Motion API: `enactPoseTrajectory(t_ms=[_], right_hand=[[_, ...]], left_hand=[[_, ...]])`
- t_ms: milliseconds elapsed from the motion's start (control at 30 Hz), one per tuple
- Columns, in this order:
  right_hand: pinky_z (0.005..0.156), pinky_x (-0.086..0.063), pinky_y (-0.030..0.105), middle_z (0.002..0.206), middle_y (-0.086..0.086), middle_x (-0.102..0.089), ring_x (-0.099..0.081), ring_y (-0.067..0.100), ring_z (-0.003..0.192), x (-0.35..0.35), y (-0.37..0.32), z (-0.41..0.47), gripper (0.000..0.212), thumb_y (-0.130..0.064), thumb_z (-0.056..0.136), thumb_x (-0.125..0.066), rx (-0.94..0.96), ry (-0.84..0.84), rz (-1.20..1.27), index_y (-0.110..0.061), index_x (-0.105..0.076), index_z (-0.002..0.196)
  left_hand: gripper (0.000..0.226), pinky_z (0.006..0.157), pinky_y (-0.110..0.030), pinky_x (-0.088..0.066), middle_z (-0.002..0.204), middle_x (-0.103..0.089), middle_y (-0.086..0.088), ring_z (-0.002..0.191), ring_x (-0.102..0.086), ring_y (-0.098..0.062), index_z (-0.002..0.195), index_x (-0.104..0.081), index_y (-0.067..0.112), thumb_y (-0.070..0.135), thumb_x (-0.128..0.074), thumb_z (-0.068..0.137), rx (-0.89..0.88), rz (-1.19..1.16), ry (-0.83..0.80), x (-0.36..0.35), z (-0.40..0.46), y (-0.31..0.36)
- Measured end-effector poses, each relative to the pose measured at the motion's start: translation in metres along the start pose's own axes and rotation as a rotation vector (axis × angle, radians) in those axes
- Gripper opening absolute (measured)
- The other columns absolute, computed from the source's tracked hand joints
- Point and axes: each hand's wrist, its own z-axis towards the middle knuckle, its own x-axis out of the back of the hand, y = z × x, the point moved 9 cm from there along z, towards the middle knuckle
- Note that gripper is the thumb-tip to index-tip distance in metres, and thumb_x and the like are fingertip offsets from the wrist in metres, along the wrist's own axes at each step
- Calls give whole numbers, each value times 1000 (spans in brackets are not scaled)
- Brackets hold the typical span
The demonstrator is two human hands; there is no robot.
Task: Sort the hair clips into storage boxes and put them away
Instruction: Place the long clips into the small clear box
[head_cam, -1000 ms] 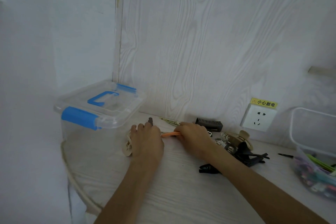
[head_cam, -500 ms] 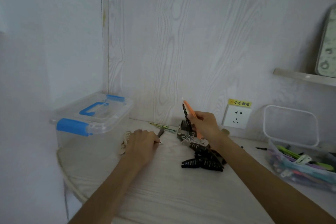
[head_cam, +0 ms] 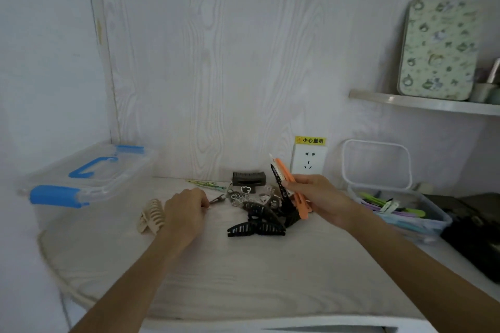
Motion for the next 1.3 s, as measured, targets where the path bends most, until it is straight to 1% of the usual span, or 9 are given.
enactPoseTrajectory(t_ms=[133,267,433,600,833,1033,1133,1233,1300], right_hand=[[52,-40,11,61,-12,-61,-54,0,54,73,-25,-22,9,-20,89,-60,192,188,-311,-21,-69,87],[45,-37,8,54,-4,-58,-50,9,48,144,-33,-38,28,-19,92,-55,295,335,-772,-29,-63,67],[58,-41,13,90,5,-72,-61,12,70,181,14,-31,17,-24,91,-57,88,254,-1056,-16,-72,95],[84,-42,24,111,5,-65,-56,15,92,172,32,-32,37,-29,82,-69,21,169,-993,-18,-62,117],[96,-36,30,121,2,-58,-48,15,111,116,-6,-21,32,-16,80,-69,232,222,-1017,-26,-65,110],[85,-42,30,111,-3,-63,-54,16,106,-2,-45,-19,22,-20,88,-56,456,23,-1080,-25,-68,106],[87,-44,32,119,-6,-61,-54,14,111,-47,-53,-12,25,-23,90,-51,485,-52,-1116,-29,-65,110],[98,-38,41,139,-3,-48,-43,20,128,-77,-47,-4,37,-25,95,-45,468,-76,-1165,-27,-49,132],[103,-35,42,146,2,-40,-36,23,133,-93,-37,2,46,-27,97,-41,450,-91,-1209,-20,-33,143]], left_hand=[[16,82,-32,-47,109,-67,0,100,-62,-22,103,-64,26,23,-57,89,36,-41,-5,-4,3,-3],[19,85,-33,-47,110,-68,-2,103,-61,-25,104,-64,24,19,-61,86,62,-67,-42,-5,7,-7],[34,89,-33,-44,113,-67,-4,110,-58,-24,114,-59,18,21,-67,81,87,-79,-102,-11,10,-8],[32,78,-26,-46,94,-72,-6,96,-65,-22,97,-75,18,26,-80,67,160,-202,-305,-16,10,-17],[25,67,-18,-42,75,-67,-2,83,-65,-17,93,-76,18,24,-79,69,94,-167,-476,-15,2,-1],[19,64,-21,-40,74,-70,0,76,-60,-11,93,-77,21,25,-75,74,10,-239,-369,-9,-3,-7],[17,63,-18,-41,76,-71,4,78,-60,-9,95,-76,22,24,-72,78,-29,-252,-283,-2,-4,-10],[13,53,-14,-36,45,-59,18,63,-55,-4,87,-77,26,21,-73,76,-24,-340,-295,-2,-2,-11],[15,58,-19,-40,43,-59,16,59,-54,-6,74,-75,33,18,-75,74,-26,-459,-337,-2,-2,-6]])
